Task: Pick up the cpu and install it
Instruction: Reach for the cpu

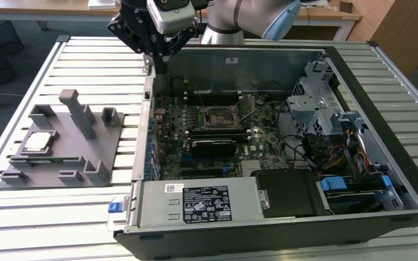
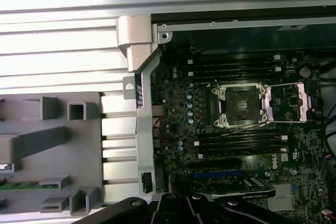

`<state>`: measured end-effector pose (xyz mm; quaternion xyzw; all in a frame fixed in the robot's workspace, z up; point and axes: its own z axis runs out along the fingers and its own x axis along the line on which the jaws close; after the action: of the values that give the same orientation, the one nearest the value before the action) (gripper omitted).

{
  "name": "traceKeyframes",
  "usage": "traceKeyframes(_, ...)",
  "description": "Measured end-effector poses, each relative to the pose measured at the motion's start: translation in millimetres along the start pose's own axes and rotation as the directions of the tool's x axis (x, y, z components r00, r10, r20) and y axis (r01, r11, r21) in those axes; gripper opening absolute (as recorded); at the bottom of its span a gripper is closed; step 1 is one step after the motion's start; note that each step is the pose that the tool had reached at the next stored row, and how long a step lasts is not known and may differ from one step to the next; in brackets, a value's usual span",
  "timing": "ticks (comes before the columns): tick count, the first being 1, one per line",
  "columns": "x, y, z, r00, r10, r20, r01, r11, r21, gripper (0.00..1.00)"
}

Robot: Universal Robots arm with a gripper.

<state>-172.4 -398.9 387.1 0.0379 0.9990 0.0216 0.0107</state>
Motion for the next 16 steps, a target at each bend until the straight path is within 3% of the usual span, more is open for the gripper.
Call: traceKeyframes(16, 10.5, -0.8, 1.0, 1.0000, 0.000, -0.0010, 0.000, 1.0000, 0.0001, 0.11)
